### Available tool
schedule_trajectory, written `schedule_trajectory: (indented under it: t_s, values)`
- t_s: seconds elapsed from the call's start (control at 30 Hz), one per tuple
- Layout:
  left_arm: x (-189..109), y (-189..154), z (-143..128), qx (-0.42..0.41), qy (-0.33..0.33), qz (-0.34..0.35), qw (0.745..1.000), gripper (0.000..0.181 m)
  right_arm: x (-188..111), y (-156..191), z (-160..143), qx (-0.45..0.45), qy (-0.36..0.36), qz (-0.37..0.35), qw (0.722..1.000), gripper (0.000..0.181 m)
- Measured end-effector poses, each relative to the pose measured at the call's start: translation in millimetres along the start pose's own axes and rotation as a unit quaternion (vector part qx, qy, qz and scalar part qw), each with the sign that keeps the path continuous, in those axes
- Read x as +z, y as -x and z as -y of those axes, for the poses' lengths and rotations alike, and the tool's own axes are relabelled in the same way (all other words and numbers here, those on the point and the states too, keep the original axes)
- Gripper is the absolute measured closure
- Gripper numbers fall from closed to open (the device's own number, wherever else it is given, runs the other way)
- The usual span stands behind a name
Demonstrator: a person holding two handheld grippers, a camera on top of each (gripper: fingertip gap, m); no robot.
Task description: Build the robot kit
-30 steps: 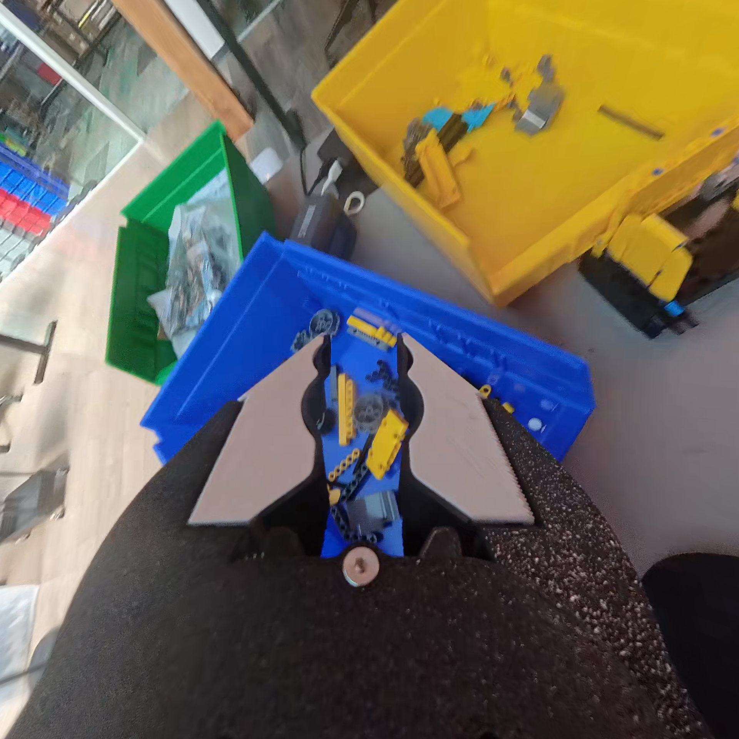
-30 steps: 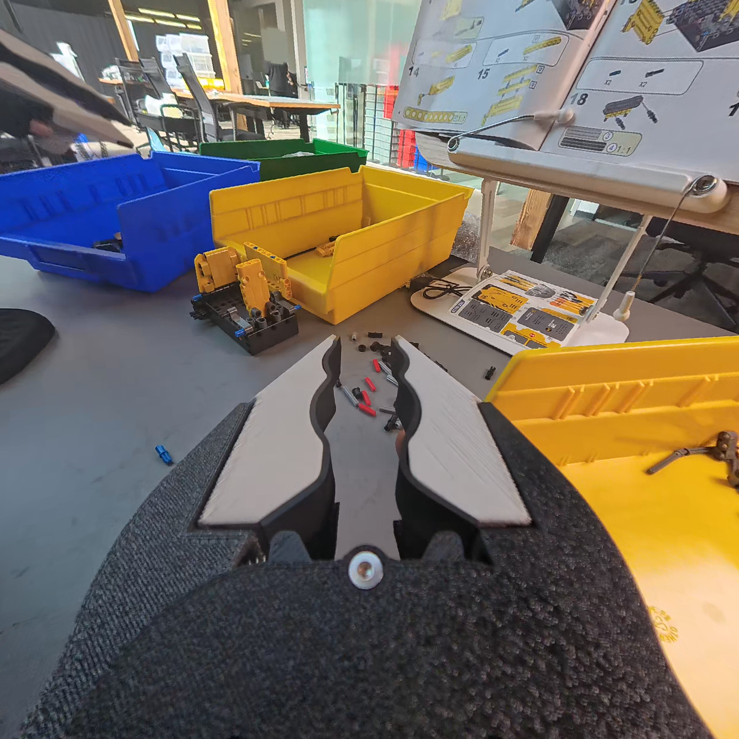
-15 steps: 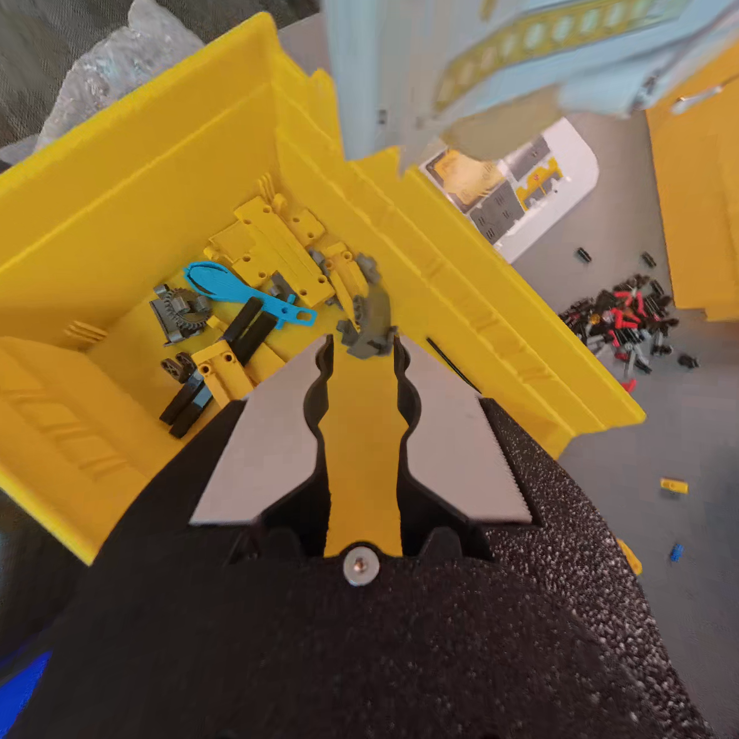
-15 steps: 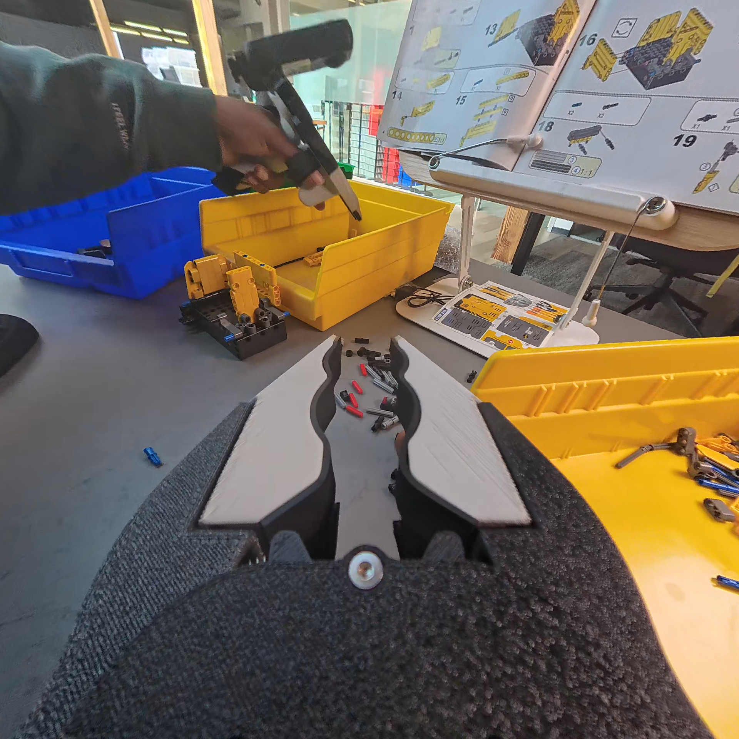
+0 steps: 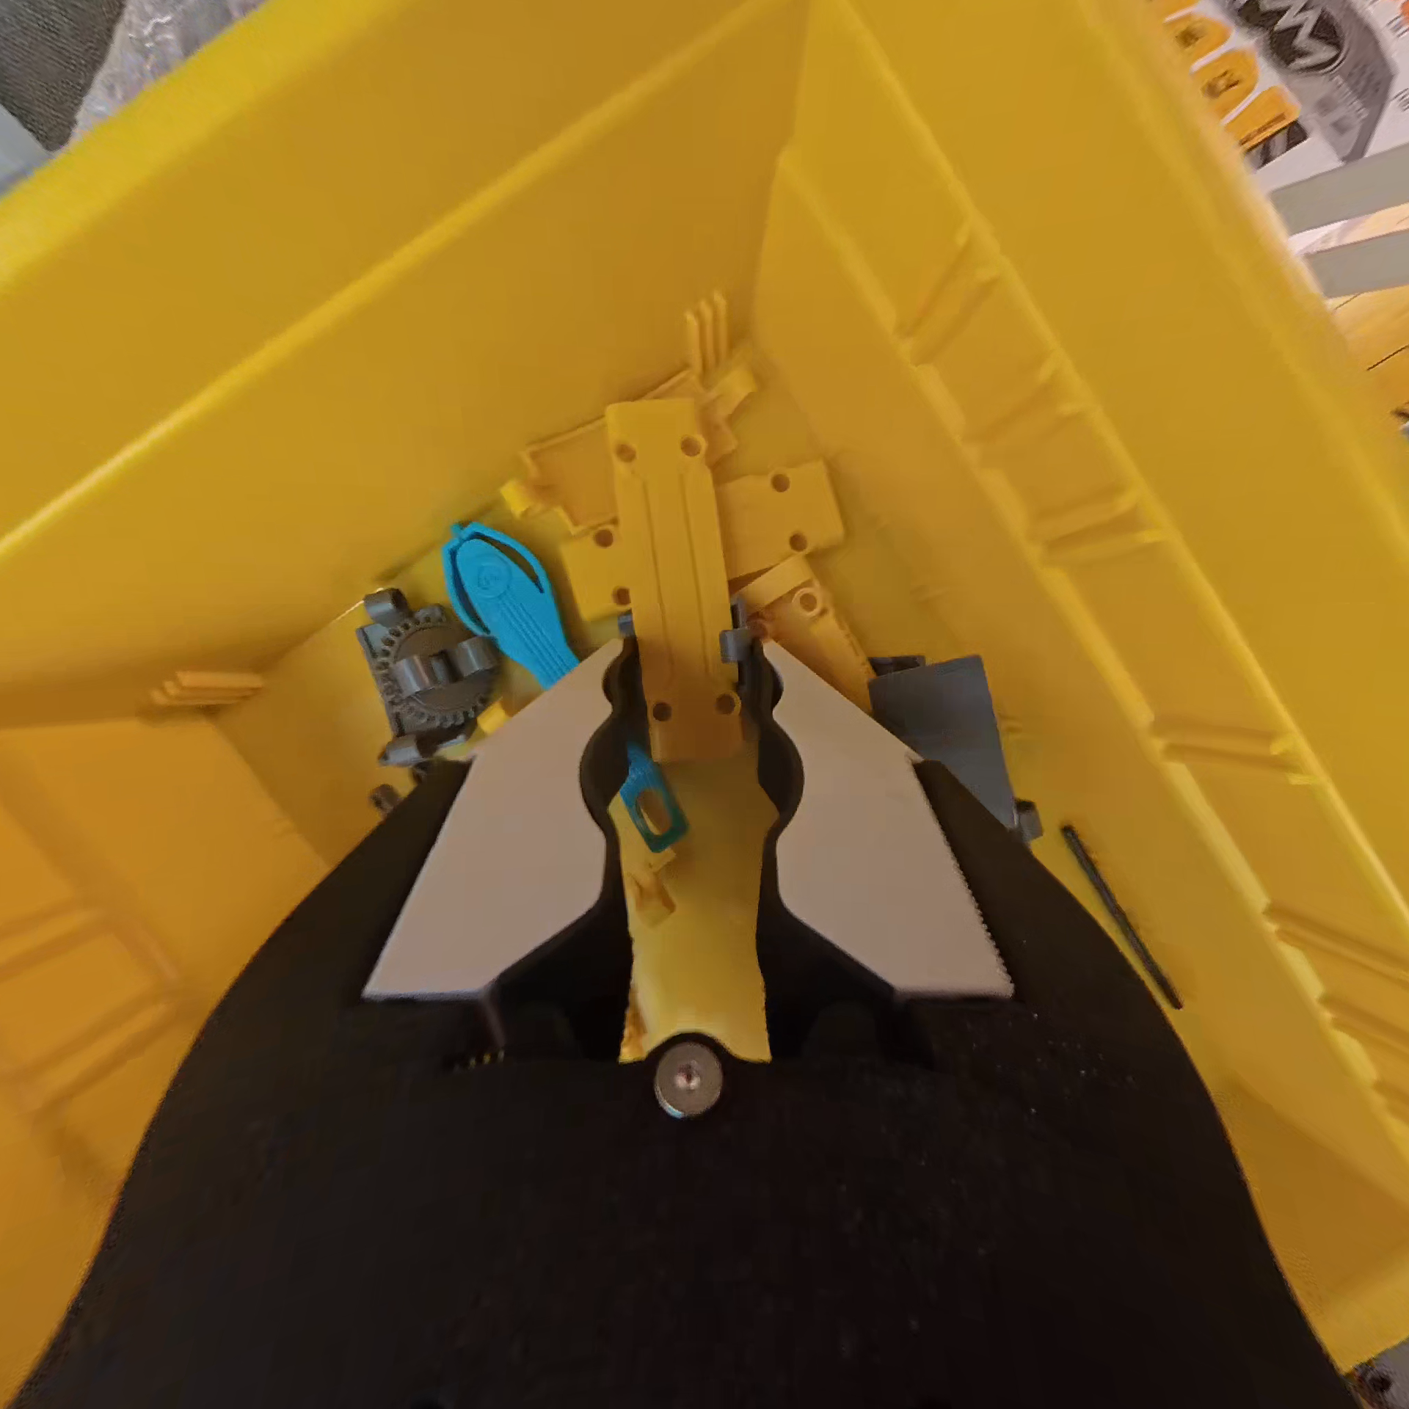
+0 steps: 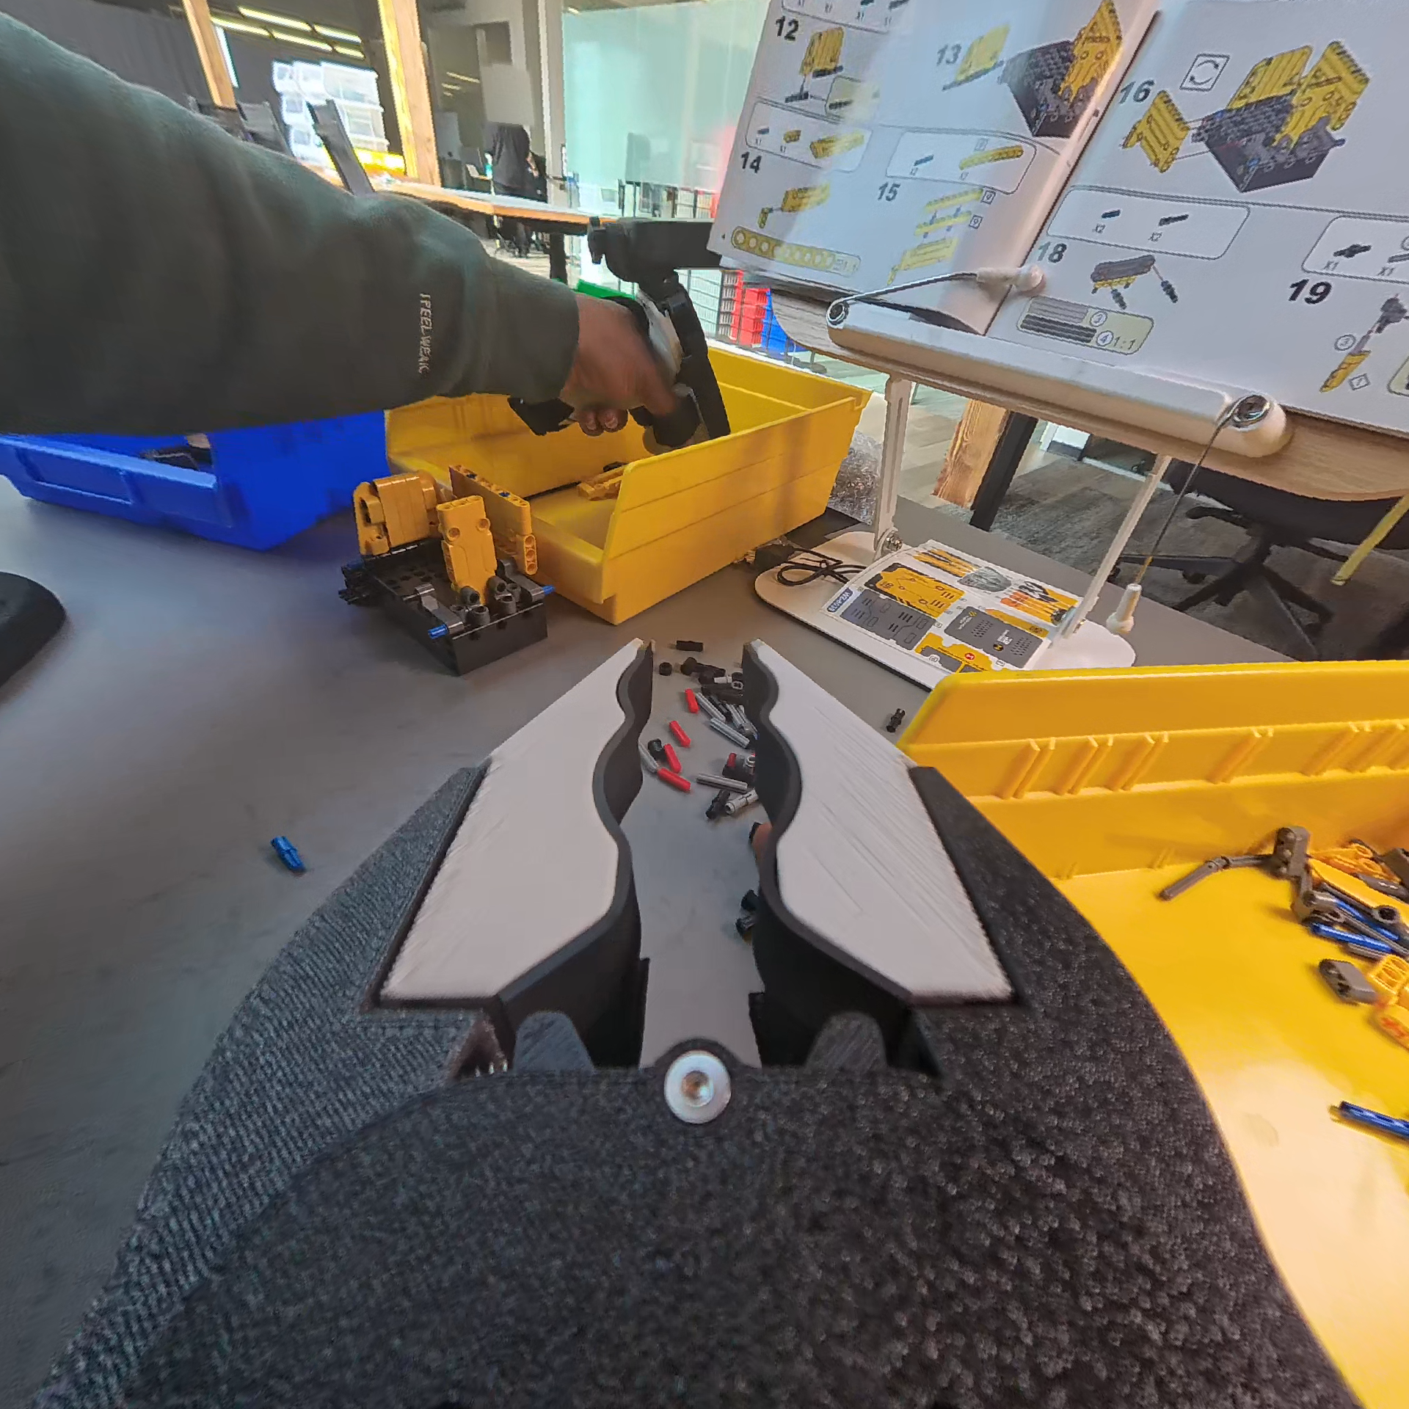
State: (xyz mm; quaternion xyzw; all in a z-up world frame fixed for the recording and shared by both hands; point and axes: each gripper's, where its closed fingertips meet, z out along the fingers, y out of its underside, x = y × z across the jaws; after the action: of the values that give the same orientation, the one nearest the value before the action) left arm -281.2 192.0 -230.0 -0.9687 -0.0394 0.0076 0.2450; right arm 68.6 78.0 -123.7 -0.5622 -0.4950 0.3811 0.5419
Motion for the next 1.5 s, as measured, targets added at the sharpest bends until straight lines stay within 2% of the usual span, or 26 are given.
schedule_trajectory:
  t_s: [0.13,0.23,0.3,0.43,0.6,0.73,0.83,1.03,1.07,1.13,1.27,1.37,1.47,1.5]
  values:
    - [-14.8,18.7,-9.9,0.021,0.013,0.034,0.999,0.155,1.0,1.9,-0.7,-0.001,0.003,0.003,1.0,0.159]
    - [-25.1,20.9,-11.7,0.019,0.008,0.032,0.999,0.154,1.3,2.9,-1.5,-0.002,0.005,0.003,1.0,0.159]
    - [-35.8,21.9,-10.8,0.048,0.004,0.052,0.997,0.154,1.4,2.1,-2.4,-0.003,0.007,0.001,1.0,0.159]
    - [-46.0,-2.7,-20.1,0.063,0.01,-0.001,0.998,0.154,2.4,1.9,-3.1,0.004,0.008,0.003,1.0,0.159]
    - [-36.7,-30.3,-37.8,0.121,0.02,-0.052,0.991,0.154,2.8,3.6,-5.7,-0.003,0.015,0.004,1.0,0.159]
    - [-42.7,-66.4,-43.8,0.199,0.003,-0.119,0.973,0.15,2.5,3.6,-6.2,-0.006,0.018,0.004,1.0,0.159]
    - [-42.2,-76.2,-58.0,0.229,0.028,-0.134,0.964,0.146,3.0,4.9,-7.3,-0.003,0.02,0.008,1.0,0.159]
    - [-32.0,-60.4,-35.9,0.187,-0.035,-0.074,0.979,0.137,3.7,6.6,-9.0,-0.009,0.024,0.01,1.0,0.159]
    - [-30.1,-57.4,-33.1,0.195,-0.043,-0.055,0.978,0.144,3.8,6.5,-9.5,-0.009,0.025,0.01,1.0,0.159]
    - [-29.2,-51.7,-31.2,0.207,-0.043,-0.025,0.977,0.176,3.8,6.1,-10.5,-0.01,0.028,0.008,1.0,0.159]
    - [-42.6,-58.1,-43.6,0.218,-0.011,-0.068,0.974,0.181,3.0,6.1,-9.8,-0.012,0.028,0.008,1.0,0.159]
    - [-63.5,-69.7,-71.9,0.255,0.041,-0.139,0.956,0.181,2.3,7.7,-7.3,-0.014,0.024,0.01,1.0,0.159]
    - [-79.9,-66.1,-95.9,0.268,0.092,-0.16,0.946,0.181,2.7,10.4,-6.7,-0.015,0.024,0.015,0.999,0.16]
    - [-80.7,-63.6,-94.1,0.259,0.084,-0.156,0.95,0.181,2.9,11.3,-6.8,-0.016,0.024,0.017,0.999,0.159]
